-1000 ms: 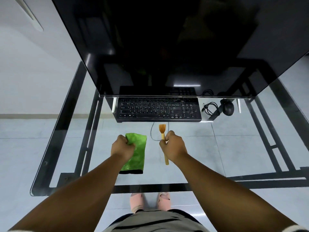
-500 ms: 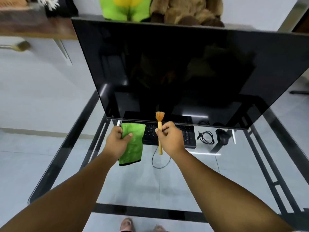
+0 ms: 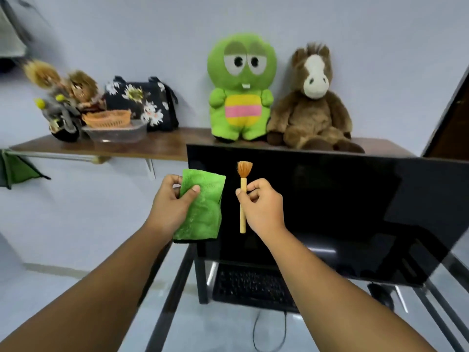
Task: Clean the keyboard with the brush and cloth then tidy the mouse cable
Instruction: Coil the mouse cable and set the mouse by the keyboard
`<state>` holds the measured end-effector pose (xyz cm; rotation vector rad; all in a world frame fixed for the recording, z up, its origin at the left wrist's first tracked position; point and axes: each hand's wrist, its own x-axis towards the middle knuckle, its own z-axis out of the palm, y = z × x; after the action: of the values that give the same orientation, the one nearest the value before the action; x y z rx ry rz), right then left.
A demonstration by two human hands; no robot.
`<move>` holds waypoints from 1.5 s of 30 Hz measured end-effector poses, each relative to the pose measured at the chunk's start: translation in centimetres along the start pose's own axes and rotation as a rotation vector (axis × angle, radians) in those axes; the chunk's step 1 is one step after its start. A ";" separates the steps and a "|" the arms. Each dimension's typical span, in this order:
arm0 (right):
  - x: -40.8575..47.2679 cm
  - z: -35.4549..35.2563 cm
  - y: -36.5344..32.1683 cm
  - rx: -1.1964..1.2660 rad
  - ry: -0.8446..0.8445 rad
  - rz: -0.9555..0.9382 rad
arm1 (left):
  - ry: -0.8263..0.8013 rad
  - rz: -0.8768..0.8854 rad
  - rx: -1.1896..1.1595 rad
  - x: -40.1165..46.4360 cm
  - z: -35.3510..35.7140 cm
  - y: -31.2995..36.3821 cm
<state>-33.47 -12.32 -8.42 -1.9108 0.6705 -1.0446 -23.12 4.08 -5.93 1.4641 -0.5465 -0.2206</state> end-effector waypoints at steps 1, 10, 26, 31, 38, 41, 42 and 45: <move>0.9 0.7 -1.2 0.014 0.015 -0.017 | 0.003 0.020 -0.008 1.2 -0.8 1.0; 10.4 7.1 -11.5 -0.009 0.109 -0.193 | 0.062 0.119 -0.066 12.6 -6.8 7.0; 21.5 17.6 -11.8 -0.541 -0.154 0.044 | -0.014 -0.107 0.095 29.1 -7.9 3.0; 22.6 18.9 -10.9 -0.685 -0.277 0.169 | -0.070 -0.097 0.330 31.3 -7.1 1.3; 23.3 19.5 -10.3 -0.835 -0.385 0.226 | -0.098 -0.036 0.815 31.9 -6.6 0.7; 23.3 19.5 -10.3 -0.857 -0.410 0.193 | -0.112 -0.003 0.927 32.0 -6.7 0.5; 23.3 19.4 -10.3 -0.875 -0.422 0.196 | -0.135 -0.010 0.957 31.6 -6.8 0.8; 23.1 18.7 -10.4 -0.711 -0.422 0.272 | -0.177 0.029 1.032 30.9 -7.3 1.3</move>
<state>-5.04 -16.71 4.36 -2.4383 1.1044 -0.2055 6.73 -3.65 1.95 2.4443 -0.8924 -0.0293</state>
